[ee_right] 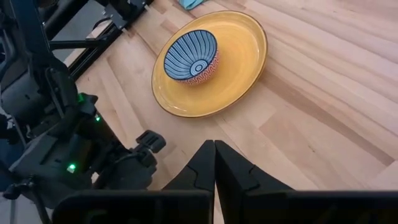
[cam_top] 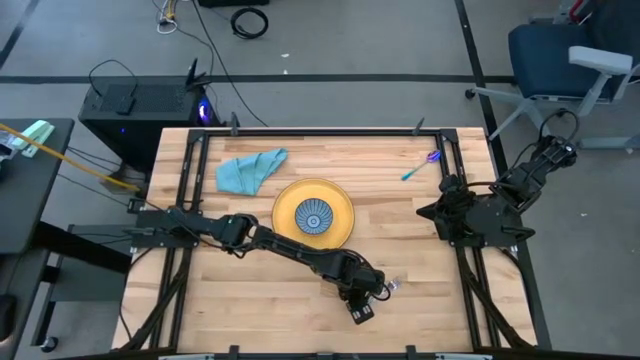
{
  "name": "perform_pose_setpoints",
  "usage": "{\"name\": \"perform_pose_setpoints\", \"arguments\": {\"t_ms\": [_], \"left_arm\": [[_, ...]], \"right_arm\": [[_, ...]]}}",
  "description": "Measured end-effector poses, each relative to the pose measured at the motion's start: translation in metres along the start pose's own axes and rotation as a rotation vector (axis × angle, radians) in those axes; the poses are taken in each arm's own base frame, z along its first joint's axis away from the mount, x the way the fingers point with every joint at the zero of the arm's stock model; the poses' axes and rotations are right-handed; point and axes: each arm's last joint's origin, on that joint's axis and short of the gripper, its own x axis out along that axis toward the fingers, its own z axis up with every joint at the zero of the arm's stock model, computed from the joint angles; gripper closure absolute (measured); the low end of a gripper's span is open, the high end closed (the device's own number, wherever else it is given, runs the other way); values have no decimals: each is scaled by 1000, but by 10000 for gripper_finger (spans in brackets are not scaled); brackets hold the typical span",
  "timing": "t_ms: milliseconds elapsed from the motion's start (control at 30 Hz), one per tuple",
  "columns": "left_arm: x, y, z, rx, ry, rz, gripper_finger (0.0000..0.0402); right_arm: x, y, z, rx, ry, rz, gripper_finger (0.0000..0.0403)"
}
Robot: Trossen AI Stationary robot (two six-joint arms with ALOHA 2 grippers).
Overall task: Set table place
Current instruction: Put the blue fork to the left of the yellow plate
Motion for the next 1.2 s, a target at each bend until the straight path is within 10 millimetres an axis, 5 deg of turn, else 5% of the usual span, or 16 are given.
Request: {"name": "perform_pose_setpoints", "arguments": {"t_ms": [467,1200], "left_arm": [[-13,-18,11,36,-67,-113,319],[17,0,-2,-16,21,-23,319]], "right_arm": [[0,0,0,-9,-3,-1,391],[3,2,-2,-31,5,-21,391]]}}
